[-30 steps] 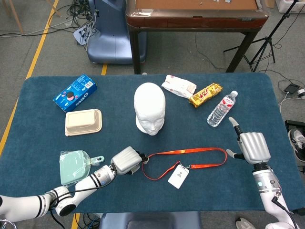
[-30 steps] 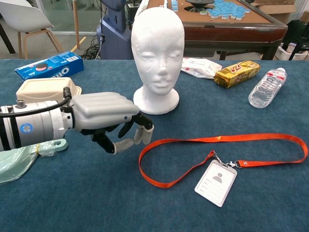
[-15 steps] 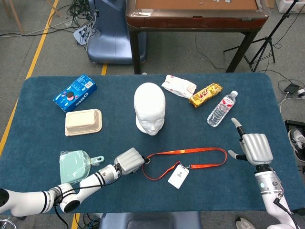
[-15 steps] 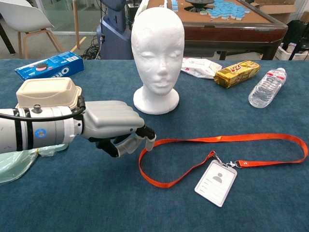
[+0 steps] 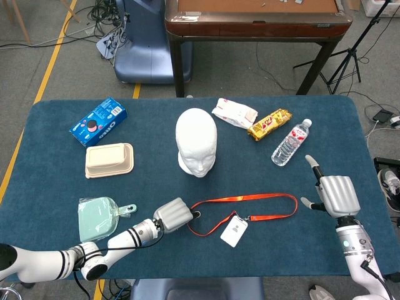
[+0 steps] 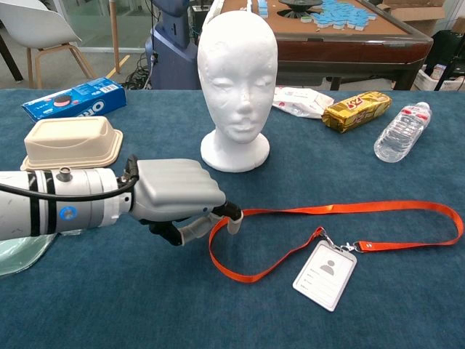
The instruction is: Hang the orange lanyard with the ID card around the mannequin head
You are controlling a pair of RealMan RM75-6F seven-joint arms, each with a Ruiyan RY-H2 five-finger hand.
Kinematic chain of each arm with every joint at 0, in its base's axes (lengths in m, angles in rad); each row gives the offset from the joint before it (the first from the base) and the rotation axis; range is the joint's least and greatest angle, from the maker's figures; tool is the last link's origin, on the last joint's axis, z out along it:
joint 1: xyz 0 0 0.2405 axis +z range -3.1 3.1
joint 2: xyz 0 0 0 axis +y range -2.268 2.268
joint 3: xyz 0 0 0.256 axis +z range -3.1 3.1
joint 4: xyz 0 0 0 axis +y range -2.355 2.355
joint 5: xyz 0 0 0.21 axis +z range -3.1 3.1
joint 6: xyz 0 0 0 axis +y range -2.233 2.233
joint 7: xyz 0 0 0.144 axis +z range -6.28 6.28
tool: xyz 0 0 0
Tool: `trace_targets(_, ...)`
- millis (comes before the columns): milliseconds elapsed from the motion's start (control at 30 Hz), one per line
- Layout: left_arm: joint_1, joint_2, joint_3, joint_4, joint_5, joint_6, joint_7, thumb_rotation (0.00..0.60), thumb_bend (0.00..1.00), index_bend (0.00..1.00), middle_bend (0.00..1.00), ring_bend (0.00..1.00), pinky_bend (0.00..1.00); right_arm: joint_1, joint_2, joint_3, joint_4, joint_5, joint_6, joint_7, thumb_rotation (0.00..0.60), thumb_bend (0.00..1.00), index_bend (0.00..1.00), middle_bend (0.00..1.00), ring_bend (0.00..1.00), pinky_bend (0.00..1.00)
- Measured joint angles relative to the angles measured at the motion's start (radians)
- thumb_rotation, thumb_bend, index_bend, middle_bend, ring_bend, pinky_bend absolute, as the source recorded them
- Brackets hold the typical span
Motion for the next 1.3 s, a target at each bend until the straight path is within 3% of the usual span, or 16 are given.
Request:
trace_targets(600, -0.029, -0.004, 0.043, 0.003, -0.126, 0.011, 0.241, 0.600, 0.72, 0.31, 0.53, 0.64, 0.72, -0.013, 0.005, 0.001, -0.002, -0.021, 0.003, 0.020, 0.600, 0.04, 0.00, 0.90, 0.92, 0.92)
trace_targets(1133, -0.018, 0.100, 0.077, -0.021, -0.258, 0.062, 0.327, 0.600, 0.72, 0.29, 0.52, 0.59, 0.72, -0.012, -0.002, 0.002, -0.009, -0.030, -0.003, 0.010, 0.600, 0.04, 0.00, 0.90, 0.92, 0.92)
trace_targets(1233, -0.016, 0.121, 0.081, -0.057, -0.279, 0.057, 0.312, 0.600, 0.61, 0.27, 0.50, 0.56, 0.72, -0.013, -0.004, 0.001, -0.012, -0.032, -0.004, 0.008, 0.600, 0.04, 0.00, 0.90, 0.92, 0.92)
trace_targets(1300, -0.013, 0.132, 0.082, -0.079, -0.294, 0.056, 0.292, 0.600, 0.48, 0.27, 0.48, 0.55, 0.72, -0.013, -0.004, 0.000, -0.013, -0.033, -0.005, 0.007, 0.600, 0.04, 0.00, 0.90, 0.92, 0.92)
